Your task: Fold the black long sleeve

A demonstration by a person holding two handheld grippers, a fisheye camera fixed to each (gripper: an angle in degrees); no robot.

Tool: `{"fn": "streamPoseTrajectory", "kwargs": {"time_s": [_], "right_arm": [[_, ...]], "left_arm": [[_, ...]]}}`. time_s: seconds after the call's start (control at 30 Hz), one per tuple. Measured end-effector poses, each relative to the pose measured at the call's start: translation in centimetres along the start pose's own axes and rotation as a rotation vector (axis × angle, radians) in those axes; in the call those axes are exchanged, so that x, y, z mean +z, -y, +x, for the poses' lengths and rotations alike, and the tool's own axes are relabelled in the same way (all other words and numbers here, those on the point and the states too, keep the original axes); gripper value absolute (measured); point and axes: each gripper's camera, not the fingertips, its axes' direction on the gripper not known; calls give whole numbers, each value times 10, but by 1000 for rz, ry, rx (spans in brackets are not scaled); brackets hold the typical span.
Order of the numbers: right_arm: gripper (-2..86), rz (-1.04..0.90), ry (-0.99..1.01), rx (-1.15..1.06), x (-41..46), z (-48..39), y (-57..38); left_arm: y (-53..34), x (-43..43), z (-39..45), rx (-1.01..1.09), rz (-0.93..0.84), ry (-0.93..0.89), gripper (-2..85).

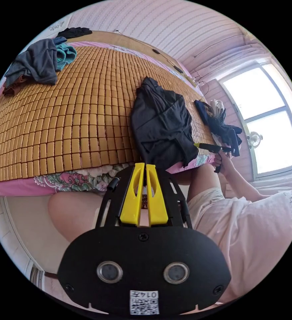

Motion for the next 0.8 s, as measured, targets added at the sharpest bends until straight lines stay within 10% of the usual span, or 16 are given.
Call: {"fn": "streamPoseTrajectory", "kwargs": {"time_s": [0.5, 0.8], "right_arm": [[105, -6, -259, -533, 63, -160, 69], [-1, 51, -180, -405, 46, -130, 77]], "left_arm": [[-2, 28, 67, 158, 128, 179, 44], [-3, 114, 146, 405, -28, 54, 51]]}}
